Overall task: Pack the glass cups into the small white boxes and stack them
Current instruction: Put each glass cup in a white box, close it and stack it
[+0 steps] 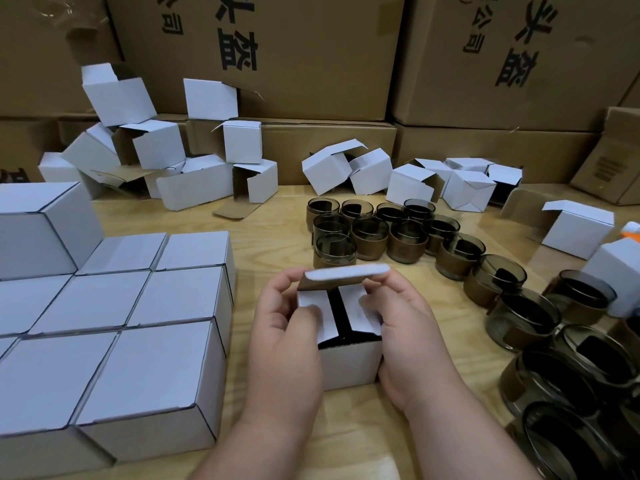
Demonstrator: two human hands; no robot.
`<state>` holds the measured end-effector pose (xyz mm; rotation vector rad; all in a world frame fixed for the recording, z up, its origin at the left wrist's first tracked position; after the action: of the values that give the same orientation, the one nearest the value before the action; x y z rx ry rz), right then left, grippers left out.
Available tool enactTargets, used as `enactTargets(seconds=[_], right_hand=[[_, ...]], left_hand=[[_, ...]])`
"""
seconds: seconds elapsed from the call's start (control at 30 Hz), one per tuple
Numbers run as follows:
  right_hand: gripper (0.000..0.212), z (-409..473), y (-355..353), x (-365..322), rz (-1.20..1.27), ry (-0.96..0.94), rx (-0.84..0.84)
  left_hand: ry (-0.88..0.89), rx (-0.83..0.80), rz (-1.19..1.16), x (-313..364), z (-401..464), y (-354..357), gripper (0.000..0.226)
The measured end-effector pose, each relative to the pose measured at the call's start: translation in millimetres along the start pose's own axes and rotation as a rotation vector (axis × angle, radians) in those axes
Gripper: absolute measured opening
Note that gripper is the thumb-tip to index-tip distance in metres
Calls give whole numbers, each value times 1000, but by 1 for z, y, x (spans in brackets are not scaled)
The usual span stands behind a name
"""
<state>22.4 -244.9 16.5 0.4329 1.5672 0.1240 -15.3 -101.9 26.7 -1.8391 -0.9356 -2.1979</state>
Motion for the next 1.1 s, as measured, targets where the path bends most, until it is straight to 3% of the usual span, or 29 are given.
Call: enactTargets(seconds=[0.13, 0.4, 0.53, 0.73, 1.1], right_hand=[[16, 0, 3, -2, 18, -28, -33], [24, 0, 1, 6, 40, -37, -57], [40, 0, 0, 8, 16, -44, -30], [83, -6, 3, 2, 4, -71, -11], [94, -13, 6, -9, -9, -145, 39]], left_hand=[[8, -18, -6, 5, -1, 2, 46], [-43, -16, -18, -1, -1, 0, 44], [-34, 16, -38, 1, -1, -3, 34], [-9, 31, -55, 4, -2, -2, 34], [43, 39, -19, 0, 4, -5, 45]])
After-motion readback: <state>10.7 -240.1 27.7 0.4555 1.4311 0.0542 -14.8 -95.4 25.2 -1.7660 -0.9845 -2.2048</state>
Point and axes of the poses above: each hand's wrist, its own z-axis towards the middle knuckle, its own y-axis out of the palm, x = y × z, the point moved 10 cm from there along z, towards the middle knuckle, and after that the axes turned 13 degrees about x, right-handed, at the moved point
